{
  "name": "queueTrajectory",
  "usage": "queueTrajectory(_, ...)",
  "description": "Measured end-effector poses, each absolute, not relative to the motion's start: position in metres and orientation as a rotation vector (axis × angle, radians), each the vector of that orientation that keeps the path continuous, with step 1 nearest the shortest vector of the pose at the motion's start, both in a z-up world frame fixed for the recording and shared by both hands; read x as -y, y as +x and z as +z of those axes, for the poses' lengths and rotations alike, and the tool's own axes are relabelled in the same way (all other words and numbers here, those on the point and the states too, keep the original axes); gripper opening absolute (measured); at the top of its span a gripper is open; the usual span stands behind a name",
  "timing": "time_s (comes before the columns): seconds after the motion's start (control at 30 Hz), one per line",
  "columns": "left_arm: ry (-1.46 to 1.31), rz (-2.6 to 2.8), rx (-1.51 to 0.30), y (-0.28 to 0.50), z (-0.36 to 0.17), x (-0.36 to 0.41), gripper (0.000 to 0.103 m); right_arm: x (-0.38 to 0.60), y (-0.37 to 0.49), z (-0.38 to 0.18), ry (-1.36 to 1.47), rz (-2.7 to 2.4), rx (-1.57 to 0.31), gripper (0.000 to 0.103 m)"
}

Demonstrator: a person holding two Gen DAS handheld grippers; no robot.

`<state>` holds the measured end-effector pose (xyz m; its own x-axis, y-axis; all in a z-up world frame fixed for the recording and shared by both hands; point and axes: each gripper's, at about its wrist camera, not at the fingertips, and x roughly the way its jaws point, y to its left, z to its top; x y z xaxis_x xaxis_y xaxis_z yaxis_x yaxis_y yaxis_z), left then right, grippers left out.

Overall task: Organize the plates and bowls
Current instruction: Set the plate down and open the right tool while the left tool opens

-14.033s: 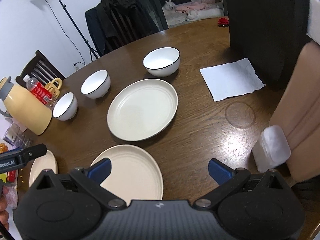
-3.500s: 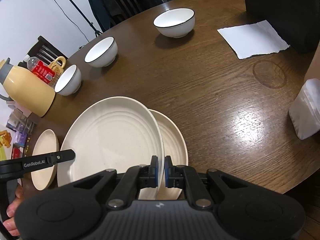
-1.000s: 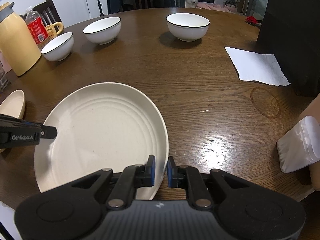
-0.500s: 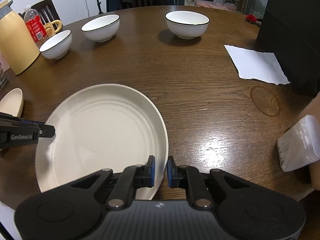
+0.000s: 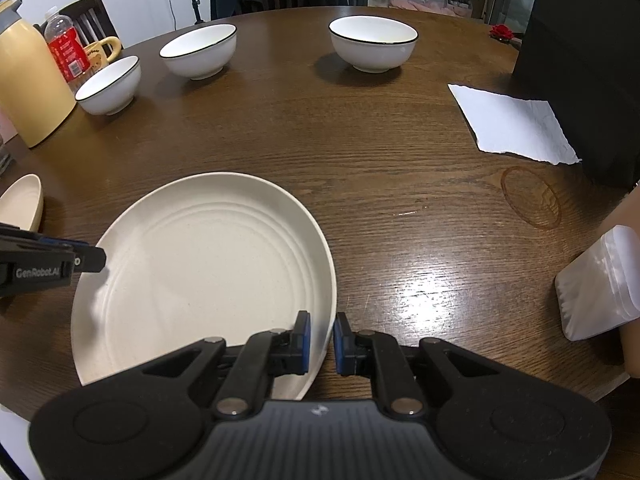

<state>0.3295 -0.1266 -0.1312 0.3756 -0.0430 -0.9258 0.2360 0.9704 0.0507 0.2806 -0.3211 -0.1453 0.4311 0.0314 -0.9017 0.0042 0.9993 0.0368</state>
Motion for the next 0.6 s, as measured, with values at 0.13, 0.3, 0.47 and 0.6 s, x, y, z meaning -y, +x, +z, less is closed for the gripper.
queueTrajectory(0.13,0.184,-0.18,-1.174,0.329,-0.131,0.126,0.014,0.322,0.281,-0.146,0.04,0.018,-1.125,0.013)
queueTrajectory(0.3,0.171,-0.179,-1.177,0.329,-0.131,0.125,0.014,0.322,0.283,-0.148,0.042,0.018,-1.128,0.016)
queueTrajectory(0.47,0.154,-0.169,-1.173,0.329,-0.13,0.12,0.021,0.329,0.284,-0.145,0.085,0.01,-1.12,0.032)
queueTrajectory(0.6,0.139,-0.161,-1.144,0.329,-0.122,0.116,0.043,0.334,0.283,-0.138,0.124,0.01,-1.111,0.062)
